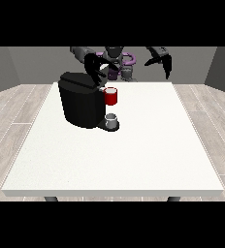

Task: Insert the coffee pod into the coffee machine and close the lid

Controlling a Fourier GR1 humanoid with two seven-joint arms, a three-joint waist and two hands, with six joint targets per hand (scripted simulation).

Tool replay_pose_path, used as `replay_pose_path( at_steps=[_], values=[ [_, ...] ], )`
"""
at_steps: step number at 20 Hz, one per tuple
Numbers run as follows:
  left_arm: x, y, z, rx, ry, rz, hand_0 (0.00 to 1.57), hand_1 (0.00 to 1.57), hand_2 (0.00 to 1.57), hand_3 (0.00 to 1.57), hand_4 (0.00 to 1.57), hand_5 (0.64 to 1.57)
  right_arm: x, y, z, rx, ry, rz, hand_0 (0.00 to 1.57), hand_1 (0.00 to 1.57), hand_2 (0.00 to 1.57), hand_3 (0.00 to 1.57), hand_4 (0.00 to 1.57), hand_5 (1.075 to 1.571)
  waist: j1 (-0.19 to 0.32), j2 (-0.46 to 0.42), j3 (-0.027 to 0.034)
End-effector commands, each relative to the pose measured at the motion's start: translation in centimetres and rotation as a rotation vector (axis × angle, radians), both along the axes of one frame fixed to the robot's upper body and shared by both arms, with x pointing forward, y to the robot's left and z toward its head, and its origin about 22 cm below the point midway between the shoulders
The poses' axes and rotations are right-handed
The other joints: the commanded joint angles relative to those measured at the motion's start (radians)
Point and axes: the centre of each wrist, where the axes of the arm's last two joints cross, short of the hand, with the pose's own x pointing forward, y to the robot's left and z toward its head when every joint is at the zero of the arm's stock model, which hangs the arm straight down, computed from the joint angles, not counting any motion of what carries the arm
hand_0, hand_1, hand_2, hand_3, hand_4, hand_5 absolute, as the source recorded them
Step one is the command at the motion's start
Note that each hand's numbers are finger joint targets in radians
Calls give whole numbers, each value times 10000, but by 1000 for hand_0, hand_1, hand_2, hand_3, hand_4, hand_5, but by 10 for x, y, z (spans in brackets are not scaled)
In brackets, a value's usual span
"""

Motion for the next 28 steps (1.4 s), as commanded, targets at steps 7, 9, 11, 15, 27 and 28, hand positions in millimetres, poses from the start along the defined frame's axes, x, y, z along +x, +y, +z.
replay_pose_path(
  at_steps=[7, 9, 11, 15, 27, 28],
  values=[
    [9, -8, 18, 192, -512, -1062, 0, 0, 0, 0, 439, 1571, -1, 44, 56, 53, -1509, 1337, 0, 0, 0, 0, 127, 1571, 1698, 379, -150],
    [10, -23, 16, 7, -718, -1249, 0, 0, 0, 0, 398, 1571, -2, 43, 71, -168, -1617, 1137, 0, 0, 0, 0, 146, 1571, 1875, 626, -156],
    [12, -25, 18, -112, -719, -1249, 0, 0, 0, 0, 397, 1571, -6, 37, 77, -519, -1862, 1171, 0, 0, 0, 0, 0, 1571, 1999, 686, -153],
    [22, -29, 38, 70, -1301, -1770, 0, 0, 0, 0, 429, 1571, -6, 25, 102, -608, -2289, 589, 0, 0, 0, 0, 0, 1571, 2688, 1217, -152],
    [29, -56, 51, -78, -1744, -2850, 0, 0, 0, 0, 0, 1571, -23, -10, 135, -52, -2357, -227, 0, 0, 0, 0, 0, 1571, 3937, 1937, -135],
    [32, -60, 57, 1, -1758, -2839, 0, 0, 0, 0, 215, 1571, -26, -15, 140, 111, -2507, -167, 0, 0, 0, 0, 0, 1571, 3879, 2119, -121]
  ],
)
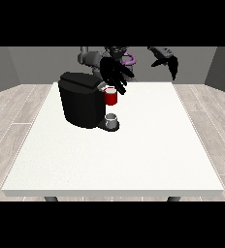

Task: Insert the coffee pod into the coffee machine and close the lid

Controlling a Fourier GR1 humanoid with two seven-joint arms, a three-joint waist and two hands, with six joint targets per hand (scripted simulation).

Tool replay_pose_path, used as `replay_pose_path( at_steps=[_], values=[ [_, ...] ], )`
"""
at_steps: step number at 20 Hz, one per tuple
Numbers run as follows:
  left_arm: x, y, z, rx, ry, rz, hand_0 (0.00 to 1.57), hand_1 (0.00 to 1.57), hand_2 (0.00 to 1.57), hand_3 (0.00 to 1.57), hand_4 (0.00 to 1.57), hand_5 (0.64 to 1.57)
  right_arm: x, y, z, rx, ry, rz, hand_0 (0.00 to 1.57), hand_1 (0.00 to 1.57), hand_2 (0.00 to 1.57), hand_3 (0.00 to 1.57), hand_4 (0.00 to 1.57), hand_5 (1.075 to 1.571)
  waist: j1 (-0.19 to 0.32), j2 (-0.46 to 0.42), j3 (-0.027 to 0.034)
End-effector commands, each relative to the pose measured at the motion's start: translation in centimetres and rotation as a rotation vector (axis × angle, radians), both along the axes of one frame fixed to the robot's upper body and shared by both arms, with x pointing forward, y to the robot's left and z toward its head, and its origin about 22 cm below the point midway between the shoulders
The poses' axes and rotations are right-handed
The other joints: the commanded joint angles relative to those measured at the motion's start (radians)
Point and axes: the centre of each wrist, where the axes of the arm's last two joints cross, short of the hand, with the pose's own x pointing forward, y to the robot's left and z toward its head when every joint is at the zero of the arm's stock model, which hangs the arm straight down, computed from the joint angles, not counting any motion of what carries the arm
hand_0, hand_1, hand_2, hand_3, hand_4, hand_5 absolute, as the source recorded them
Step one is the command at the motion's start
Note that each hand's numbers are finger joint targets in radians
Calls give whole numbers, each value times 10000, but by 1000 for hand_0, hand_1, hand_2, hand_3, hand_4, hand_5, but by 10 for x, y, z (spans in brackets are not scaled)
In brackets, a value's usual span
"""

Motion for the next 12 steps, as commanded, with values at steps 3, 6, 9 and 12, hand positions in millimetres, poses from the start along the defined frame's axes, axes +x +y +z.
replay_pose_path(
  at_steps=[3, 6, 9, 12],
  values=[
    [5, -11, 15, 68, -326, -499, 0, 0, 0, 0, 312, 1571, -6, 54, 34, 710, -2415, 2435, 0, 0, 0, 0, 133, 1571, 1371, 415, -485],
    [8, -22, 29, 276, -641, -554, 0, 0, 0, 0, 272, 1571, -10, 58, 43, 848, -3138, 2793, 0, 0, 0, 0, 0, 1571, 1309, 677, -494],
    [7, -15, 27, -75, -503, -573, 0, 0, 0, 0, 349, 1571, -7, 76, 25, 1014, -3886, 3670, 0, 0, 0, 0, 0, 1571, 1008, 729, -512],
    [6, -1, 22, 44, -283, -279, 0, 0, 0, 0, 322, 1571, -7, 106, 4, 996, -4183, 4383, 0, 0, 0, 0, 0, 1571, 661, 328, -519]
  ],
)
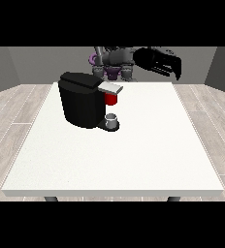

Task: Insert the coffee pod into the coffee machine and close the lid

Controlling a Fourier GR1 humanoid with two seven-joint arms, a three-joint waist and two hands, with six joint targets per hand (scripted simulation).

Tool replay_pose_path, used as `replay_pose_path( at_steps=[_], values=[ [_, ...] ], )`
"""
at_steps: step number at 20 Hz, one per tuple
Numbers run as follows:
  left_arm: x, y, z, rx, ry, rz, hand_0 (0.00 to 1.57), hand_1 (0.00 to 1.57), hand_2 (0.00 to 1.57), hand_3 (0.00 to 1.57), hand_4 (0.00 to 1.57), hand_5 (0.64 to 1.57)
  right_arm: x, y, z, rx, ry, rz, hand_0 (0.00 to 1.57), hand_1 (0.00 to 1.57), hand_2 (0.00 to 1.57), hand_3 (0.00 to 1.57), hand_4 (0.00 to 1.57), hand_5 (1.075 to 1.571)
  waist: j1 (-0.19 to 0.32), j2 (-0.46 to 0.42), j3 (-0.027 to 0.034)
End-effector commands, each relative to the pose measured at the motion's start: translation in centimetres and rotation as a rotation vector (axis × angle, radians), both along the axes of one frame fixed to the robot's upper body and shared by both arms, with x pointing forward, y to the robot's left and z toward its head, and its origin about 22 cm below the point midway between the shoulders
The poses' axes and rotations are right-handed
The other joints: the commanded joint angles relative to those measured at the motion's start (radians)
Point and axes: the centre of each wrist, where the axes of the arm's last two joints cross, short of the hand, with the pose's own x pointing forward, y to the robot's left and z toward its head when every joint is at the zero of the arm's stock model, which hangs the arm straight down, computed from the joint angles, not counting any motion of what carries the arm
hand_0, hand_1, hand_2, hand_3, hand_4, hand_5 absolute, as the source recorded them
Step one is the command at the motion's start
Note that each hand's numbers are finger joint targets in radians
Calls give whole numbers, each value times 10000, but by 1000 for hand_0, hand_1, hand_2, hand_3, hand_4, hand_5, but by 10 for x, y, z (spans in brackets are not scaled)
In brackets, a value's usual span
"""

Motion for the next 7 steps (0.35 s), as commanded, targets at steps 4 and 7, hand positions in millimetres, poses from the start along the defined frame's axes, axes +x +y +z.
replay_pose_path(
  at_steps=[4, 7],
  values=[
    [-12, 34, -39, -236, 1063, 744, 0, 0, 0, 0, 246, 1571, -7, 68, -47, 47, -563, 2241, 0, 0, 0, 0, 181, 1571, -979, -1027, -69],
    [-12, 47, -51, -405, 1332, 1559, 0, 0, 0, 0, 266, 1571, -17, 97, -78, 88, -409, 3351, 0, 0, 0, 0, 259, 1571, -2014, -1301, -68]
  ],
)
